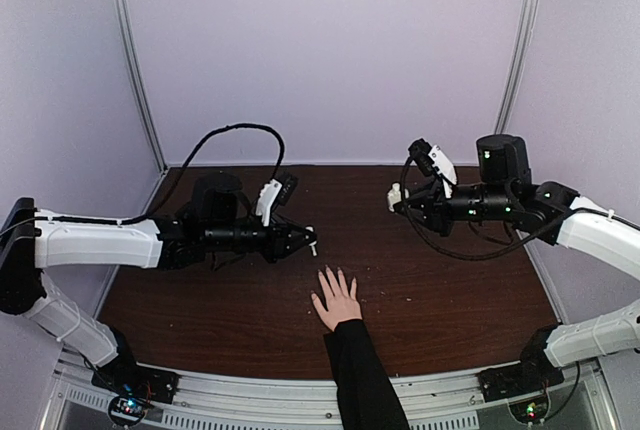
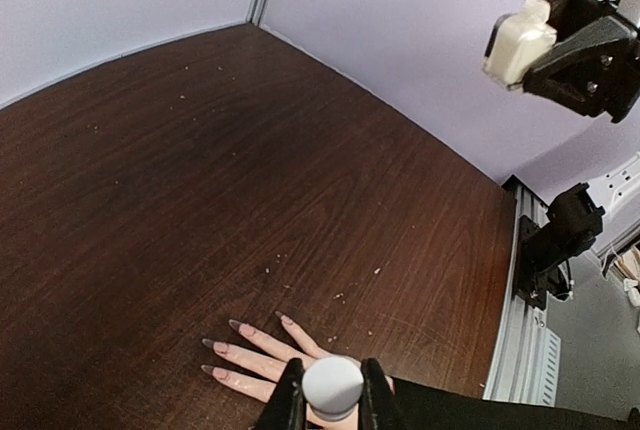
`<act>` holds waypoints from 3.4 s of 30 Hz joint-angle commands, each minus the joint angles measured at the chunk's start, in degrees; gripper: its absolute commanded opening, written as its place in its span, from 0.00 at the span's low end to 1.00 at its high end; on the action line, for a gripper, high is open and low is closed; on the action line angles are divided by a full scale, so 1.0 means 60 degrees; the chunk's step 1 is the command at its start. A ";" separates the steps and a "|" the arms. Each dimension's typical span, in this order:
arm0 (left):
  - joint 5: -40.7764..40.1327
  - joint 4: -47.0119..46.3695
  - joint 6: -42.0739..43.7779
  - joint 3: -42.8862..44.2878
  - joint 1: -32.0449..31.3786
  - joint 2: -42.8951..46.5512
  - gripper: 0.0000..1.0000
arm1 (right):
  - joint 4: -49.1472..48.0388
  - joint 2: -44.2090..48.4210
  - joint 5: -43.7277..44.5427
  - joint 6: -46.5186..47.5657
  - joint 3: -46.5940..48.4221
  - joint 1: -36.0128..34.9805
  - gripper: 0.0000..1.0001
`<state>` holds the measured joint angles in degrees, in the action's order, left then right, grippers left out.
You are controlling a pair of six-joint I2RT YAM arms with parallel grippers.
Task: Paint the nails
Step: Paint the nail with the hand.
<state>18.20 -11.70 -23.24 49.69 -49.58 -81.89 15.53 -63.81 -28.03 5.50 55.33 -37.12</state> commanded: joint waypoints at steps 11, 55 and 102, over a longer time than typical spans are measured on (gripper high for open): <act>0.0394 -0.2820 -0.0806 -0.0430 0.0586 -0.1652 0.00 | -0.0528 0.0016 -0.0258 -0.0189 -0.0228 0.0079 0.00; 0.1695 -0.0037 -0.0641 0.1938 0.1247 -0.4016 0.00 | -0.0487 0.0138 -0.0017 -0.0093 -0.0286 0.0345 0.00; 0.1947 0.0117 -0.0579 0.2250 0.1396 -0.4808 0.00 | -0.0508 -0.0087 -0.0027 -0.0079 -0.0301 0.0386 0.00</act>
<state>28.82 -9.93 -27.57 61.58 -41.67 -109.75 14.28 -64.10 -28.51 4.75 53.91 -35.31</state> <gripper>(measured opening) 0.147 0.212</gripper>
